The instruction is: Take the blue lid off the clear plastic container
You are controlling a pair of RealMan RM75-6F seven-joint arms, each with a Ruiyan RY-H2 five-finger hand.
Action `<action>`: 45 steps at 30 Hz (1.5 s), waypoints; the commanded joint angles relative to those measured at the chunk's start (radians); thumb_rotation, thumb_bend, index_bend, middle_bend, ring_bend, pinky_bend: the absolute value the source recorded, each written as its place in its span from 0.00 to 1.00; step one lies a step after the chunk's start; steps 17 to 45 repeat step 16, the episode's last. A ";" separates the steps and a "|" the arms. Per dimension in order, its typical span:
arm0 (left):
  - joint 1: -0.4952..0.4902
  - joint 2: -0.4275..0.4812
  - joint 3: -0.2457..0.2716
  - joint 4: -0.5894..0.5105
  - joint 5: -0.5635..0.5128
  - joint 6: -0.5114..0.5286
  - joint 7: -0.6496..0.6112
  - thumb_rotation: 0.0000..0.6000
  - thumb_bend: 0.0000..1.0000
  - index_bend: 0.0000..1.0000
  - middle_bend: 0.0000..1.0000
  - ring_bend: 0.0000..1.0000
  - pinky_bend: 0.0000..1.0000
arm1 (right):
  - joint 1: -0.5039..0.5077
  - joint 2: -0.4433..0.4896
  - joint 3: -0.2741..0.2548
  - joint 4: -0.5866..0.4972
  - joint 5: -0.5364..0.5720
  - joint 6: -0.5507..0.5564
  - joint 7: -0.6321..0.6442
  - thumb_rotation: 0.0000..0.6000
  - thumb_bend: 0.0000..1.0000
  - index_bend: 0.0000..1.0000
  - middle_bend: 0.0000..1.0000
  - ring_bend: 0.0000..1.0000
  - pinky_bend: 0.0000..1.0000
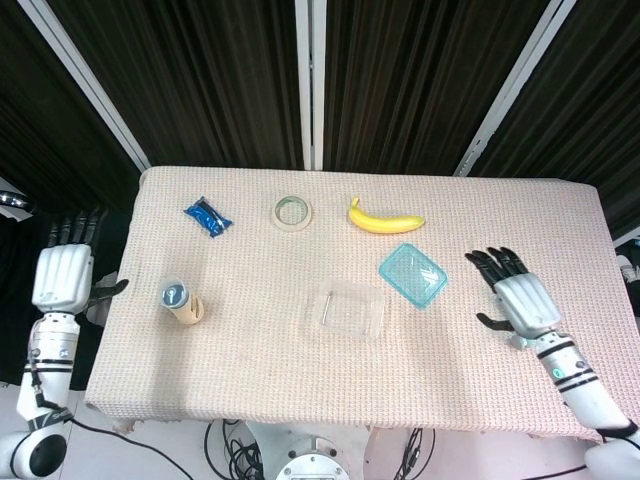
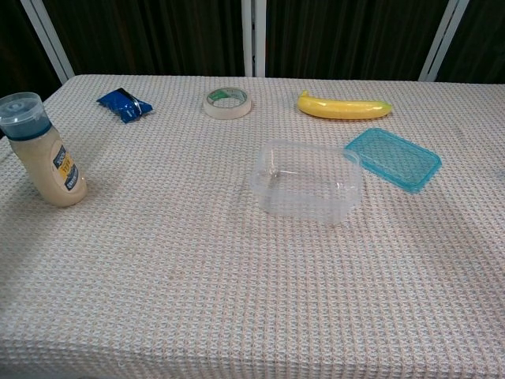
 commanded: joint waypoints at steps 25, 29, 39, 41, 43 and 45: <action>0.341 0.037 0.127 0.004 0.239 0.191 -0.118 1.00 0.03 0.07 0.03 0.00 0.00 | -0.360 0.027 -0.055 0.021 -0.084 0.456 0.140 1.00 0.15 0.00 0.12 0.00 0.01; 0.341 0.037 0.127 0.004 0.239 0.191 -0.118 1.00 0.03 0.07 0.03 0.00 0.00 | -0.360 0.027 -0.055 0.021 -0.084 0.456 0.140 1.00 0.15 0.00 0.12 0.00 0.01; 0.341 0.037 0.127 0.004 0.239 0.191 -0.118 1.00 0.03 0.07 0.03 0.00 0.00 | -0.360 0.027 -0.055 0.021 -0.084 0.456 0.140 1.00 0.15 0.00 0.12 0.00 0.01; 0.341 0.037 0.127 0.004 0.239 0.191 -0.118 1.00 0.03 0.07 0.03 0.00 0.00 | -0.360 0.027 -0.055 0.021 -0.084 0.456 0.140 1.00 0.15 0.00 0.12 0.00 0.01; 0.341 0.037 0.127 0.004 0.239 0.191 -0.118 1.00 0.03 0.07 0.03 0.00 0.00 | -0.360 0.027 -0.055 0.021 -0.084 0.456 0.140 1.00 0.15 0.00 0.12 0.00 0.01; 0.341 0.037 0.127 0.004 0.239 0.191 -0.118 1.00 0.03 0.07 0.03 0.00 0.00 | -0.360 0.027 -0.055 0.021 -0.084 0.456 0.140 1.00 0.15 0.00 0.12 0.00 0.01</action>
